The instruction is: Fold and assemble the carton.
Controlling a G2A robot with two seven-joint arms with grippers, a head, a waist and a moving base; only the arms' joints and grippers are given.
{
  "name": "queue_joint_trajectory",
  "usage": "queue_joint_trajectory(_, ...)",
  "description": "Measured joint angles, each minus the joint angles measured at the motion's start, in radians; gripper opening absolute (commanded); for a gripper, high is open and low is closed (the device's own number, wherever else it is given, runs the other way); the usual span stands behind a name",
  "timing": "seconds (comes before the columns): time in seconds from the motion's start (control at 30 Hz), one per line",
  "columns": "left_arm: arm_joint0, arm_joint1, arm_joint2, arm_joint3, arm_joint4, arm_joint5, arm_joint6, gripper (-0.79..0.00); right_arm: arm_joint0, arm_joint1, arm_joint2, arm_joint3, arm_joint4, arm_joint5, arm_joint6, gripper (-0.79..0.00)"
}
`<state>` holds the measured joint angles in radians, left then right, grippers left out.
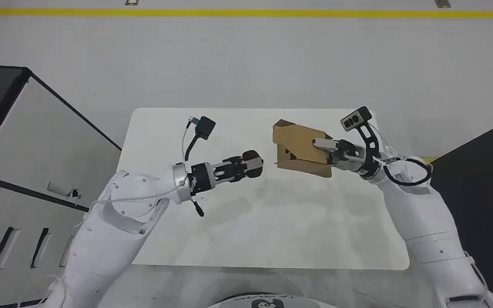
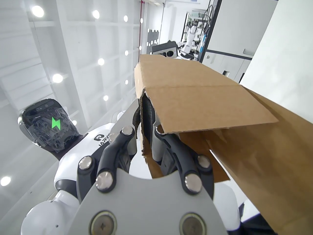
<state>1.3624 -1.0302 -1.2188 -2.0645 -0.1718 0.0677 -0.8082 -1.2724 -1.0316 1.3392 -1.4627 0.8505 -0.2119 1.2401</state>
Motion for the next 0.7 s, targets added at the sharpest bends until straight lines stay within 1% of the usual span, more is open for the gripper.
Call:
queue_joint_trajectory(0.17,0.003,-0.001,0.021,-0.019,-0.003,-0.007,-0.016,-0.785,-0.014,0.0,0.004,-0.02,-0.046,0.011,-0.068,-0.785)
queue_joint_trajectory(0.27,-0.002,-0.003,0.041,-0.023,-0.001,-0.007,-0.018,-0.785,-0.02,0.0,0.0,-0.037,-0.062,0.012,-0.074,-0.785)
queue_joint_trajectory(0.47,-0.023,-0.009,0.076,-0.013,0.002,-0.009,-0.004,-0.785,-0.027,-0.001,-0.005,-0.064,-0.074,-0.01,-0.024,-0.785)
queue_joint_trajectory(0.7,-0.022,-0.009,0.08,-0.013,0.004,-0.006,-0.003,-0.785,-0.036,-0.001,-0.003,-0.079,-0.061,-0.035,0.031,-0.785)
